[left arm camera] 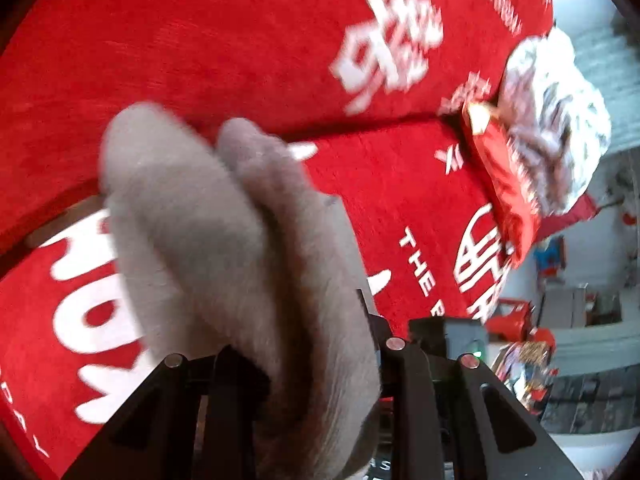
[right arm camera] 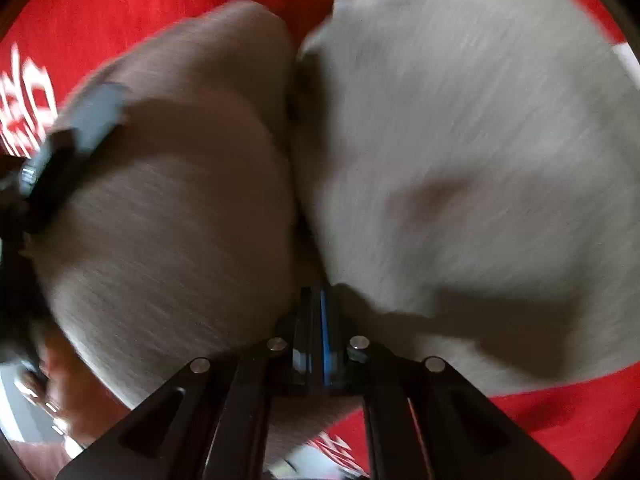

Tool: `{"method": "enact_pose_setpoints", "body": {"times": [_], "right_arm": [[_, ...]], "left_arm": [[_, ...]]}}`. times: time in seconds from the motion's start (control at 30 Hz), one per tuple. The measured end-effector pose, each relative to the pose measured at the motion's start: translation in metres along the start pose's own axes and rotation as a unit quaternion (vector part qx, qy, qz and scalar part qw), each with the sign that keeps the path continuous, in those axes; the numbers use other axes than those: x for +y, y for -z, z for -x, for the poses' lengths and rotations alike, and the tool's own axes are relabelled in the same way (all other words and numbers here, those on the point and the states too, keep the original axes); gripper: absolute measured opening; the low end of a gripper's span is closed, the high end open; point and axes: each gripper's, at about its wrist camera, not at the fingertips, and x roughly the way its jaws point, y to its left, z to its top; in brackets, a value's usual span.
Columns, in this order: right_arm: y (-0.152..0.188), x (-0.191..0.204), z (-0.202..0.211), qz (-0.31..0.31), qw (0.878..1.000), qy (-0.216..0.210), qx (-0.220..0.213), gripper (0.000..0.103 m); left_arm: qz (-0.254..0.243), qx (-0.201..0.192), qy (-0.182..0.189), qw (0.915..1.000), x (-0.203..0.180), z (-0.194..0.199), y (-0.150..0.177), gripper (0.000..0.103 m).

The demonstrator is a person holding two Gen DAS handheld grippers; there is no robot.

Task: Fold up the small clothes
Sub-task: 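Fold the sweater in half with the right gripper toward the left gripper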

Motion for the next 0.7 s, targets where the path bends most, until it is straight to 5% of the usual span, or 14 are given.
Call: {"method": "enact_pose_setpoints", "body": {"times": [0.17,0.23,0.3,0.47,0.53,0.57,0.7], "right_arm": [[-0.010,-0.046,0.019,-0.073,0.997,-0.036,-0.016,0.004],[-0.010,-0.054,0.021,-0.079,0.996,-0.042,-0.017,0.004],[-0.011,-0.060,0.020,-0.085,0.995,-0.047,-0.015,0.004],[-0.014,-0.067,0.032,-0.095,0.993,-0.060,-0.033,0.004],[-0.016,-0.072,0.044,-0.103,0.991,-0.068,-0.047,0.004],[-0.017,-0.075,0.050,-0.109,0.989,-0.078,-0.055,0.004],[-0.022,-0.090,0.069,-0.147,0.976,-0.135,-0.085,0.004]], "left_arm": [[-0.032,0.033,-0.083,0.9954,-0.038,-0.040,-0.004,0.033],[-0.071,0.033,-0.104,0.9915,-0.046,-0.040,0.006,0.052],[-0.113,0.024,-0.118,0.9862,-0.064,-0.038,0.011,0.053],[-0.145,-0.012,-0.073,0.9867,-0.095,-0.015,0.008,0.057],[-0.133,-0.039,-0.046,0.9893,-0.092,0.002,0.007,0.079],[-0.123,-0.057,-0.041,0.9899,-0.086,0.014,0.008,0.082],[-0.071,-0.092,-0.064,0.9911,-0.056,0.036,0.011,0.082]]}}
